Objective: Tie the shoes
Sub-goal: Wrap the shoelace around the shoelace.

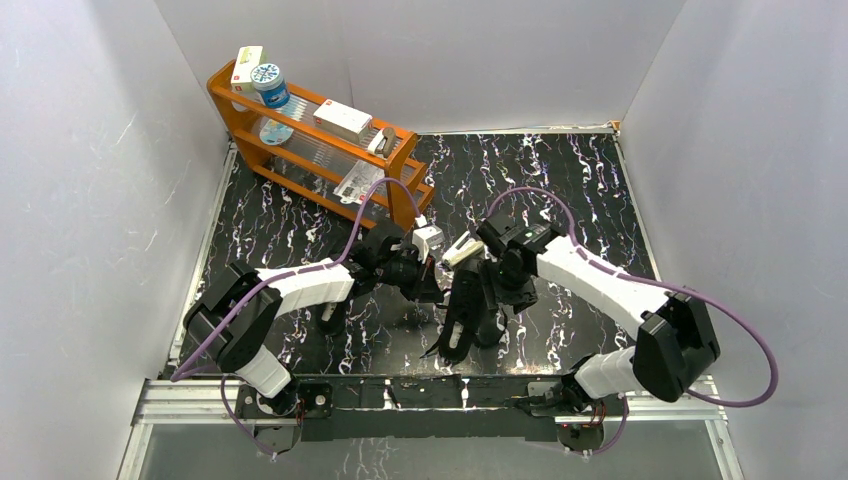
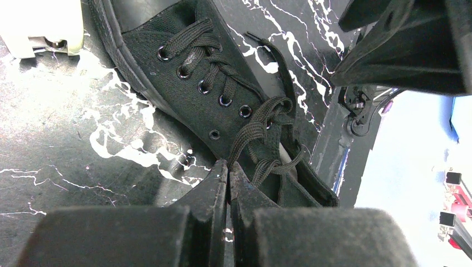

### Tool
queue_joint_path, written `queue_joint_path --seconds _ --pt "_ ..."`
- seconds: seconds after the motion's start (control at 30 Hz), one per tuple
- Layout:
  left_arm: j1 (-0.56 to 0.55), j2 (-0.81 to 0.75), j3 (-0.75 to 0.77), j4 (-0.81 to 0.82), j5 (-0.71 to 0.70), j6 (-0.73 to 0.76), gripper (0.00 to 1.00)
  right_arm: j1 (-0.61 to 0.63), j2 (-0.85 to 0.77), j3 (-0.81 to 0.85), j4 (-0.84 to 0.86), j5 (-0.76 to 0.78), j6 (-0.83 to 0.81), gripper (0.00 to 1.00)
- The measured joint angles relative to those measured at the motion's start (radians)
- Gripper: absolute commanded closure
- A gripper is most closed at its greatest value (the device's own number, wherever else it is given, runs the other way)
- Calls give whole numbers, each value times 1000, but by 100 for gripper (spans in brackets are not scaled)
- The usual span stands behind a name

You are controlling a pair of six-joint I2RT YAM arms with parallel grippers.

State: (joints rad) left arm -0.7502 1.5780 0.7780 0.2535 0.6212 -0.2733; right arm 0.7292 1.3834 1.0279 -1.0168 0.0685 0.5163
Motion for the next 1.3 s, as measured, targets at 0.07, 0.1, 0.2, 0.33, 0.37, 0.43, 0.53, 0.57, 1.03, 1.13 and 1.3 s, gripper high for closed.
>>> queue_joint_path --seconds 0.07,0.1,0.2,0.33,0.37,0.43,0.53,0.57,1.03,1.13,1.3 --pt "0 0 0 0 0 2 100 -33 -24 1 2 -25 -56 40" --pt "0 0 0 0 0 3 100 -45 -34 2 3 -40 -81 40" --pt "0 0 0 0 0 5 100 -70 -72 2 28 -110 -172 40" --pt "0 0 0 -1 0 10 100 -69 -177 0 143 -236 -309 39" --pt "0 0 0 -1 0 11 100 -69 -204 0 170 -255 -340 39" --pt "0 0 0 -3 0 12 100 -69 -239 -2 219 -290 -397 39" --pt "0 0 0 -10 0 16 100 -69 -242 -11 256 -321 -466 39" --pt "0 0 0 -12 0 16 100 -69 -238 -15 259 -330 -485 39" --pt "0 0 0 -14 0 10 100 -69 -131 -49 329 -447 -538 48" --pt "0 0 0 -15 0 10 100 -69 -112 -72 349 -497 -500 47" --pt "0 0 0 -14 -2 11 100 -54 -162 -173 411 -528 -381 42"
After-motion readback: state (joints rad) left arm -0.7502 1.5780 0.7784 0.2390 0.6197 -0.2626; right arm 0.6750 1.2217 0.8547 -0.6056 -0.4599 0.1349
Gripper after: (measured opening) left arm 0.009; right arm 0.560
